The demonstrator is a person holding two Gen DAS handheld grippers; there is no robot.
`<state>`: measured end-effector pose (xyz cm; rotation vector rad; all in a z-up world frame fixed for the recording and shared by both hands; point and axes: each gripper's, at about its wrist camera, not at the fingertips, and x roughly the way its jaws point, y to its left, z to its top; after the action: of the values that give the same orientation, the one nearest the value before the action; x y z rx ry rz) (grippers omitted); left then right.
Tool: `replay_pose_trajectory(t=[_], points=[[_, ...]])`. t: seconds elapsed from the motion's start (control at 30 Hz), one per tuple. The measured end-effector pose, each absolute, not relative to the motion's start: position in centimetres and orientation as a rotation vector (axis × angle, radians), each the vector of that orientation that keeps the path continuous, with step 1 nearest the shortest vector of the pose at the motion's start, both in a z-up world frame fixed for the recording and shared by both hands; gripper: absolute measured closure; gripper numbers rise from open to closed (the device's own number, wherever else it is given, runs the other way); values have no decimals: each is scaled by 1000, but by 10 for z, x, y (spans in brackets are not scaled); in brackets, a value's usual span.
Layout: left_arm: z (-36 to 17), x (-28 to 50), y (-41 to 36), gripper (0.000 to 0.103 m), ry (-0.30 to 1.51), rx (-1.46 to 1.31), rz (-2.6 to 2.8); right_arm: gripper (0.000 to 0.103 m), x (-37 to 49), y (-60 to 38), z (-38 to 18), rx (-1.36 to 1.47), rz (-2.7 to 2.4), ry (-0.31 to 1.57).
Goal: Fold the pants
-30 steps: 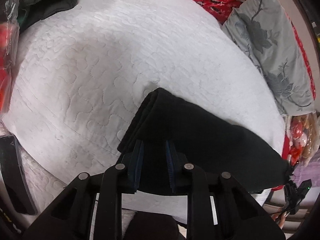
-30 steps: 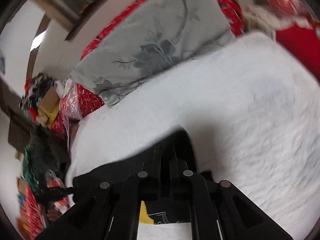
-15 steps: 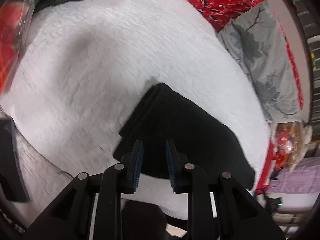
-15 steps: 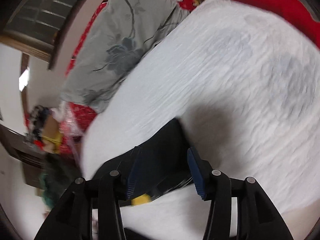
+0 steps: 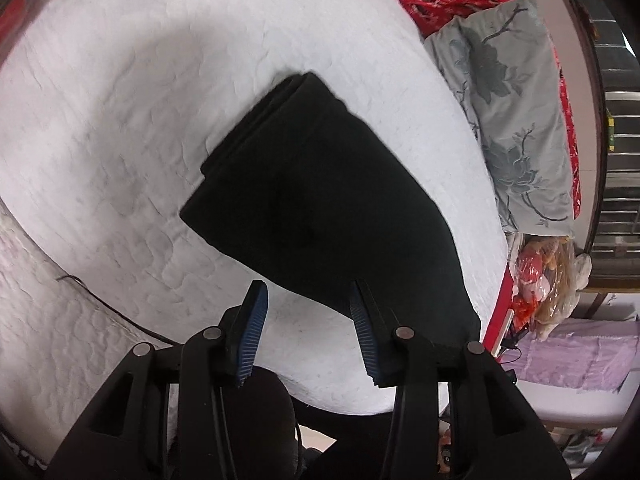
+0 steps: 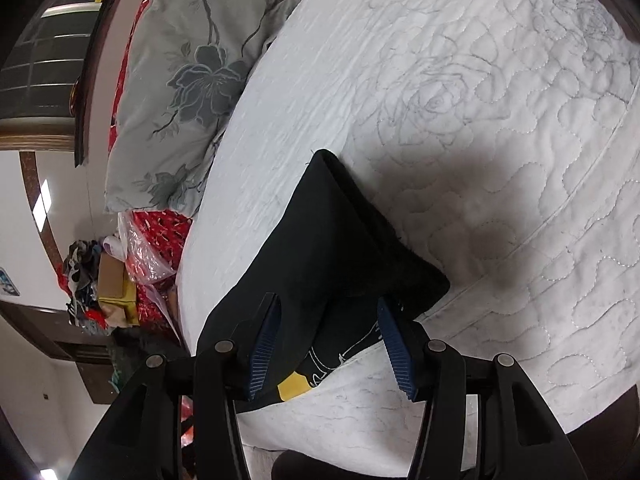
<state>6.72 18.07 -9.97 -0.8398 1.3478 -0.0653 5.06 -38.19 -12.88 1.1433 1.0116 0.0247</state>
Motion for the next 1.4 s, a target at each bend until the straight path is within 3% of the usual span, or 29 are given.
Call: replay_pose_trajectory(t=[0.57,0.6,0.73,0.77,0.8,0.87,1.03,1.17,1.4], points=[[-102,84,186,66,1301,-902,-12,50,51,-387,-134,1169,-2,1007],[-103,85,185,69,1305,-902,-12,50,52,-387,-134,1170,-4,1006],[-112,87,183,102,1332,-920,5,51,54,-386,-137,1177,-37,1001],[-112,89,185,101,1334,-924,17,58,55,-386,-137,1169,-51,998],[-110,93,187,102,1327,-939,23,76,56,-384,-136,1157,-64,996],[-96,99,193,102,1295,-961,18,99,67,-381,-132,1166,-40,1002],[-70,104,197,102,1241,-821,40,100,75,-380,-85,1108,82,858],[-99,94,198,102,1320,-816,69,99,67,-376,-122,1100,66,1008],[-120,80,202,101,1374,-863,71,92,52,-374,-148,1093,56,1083]])
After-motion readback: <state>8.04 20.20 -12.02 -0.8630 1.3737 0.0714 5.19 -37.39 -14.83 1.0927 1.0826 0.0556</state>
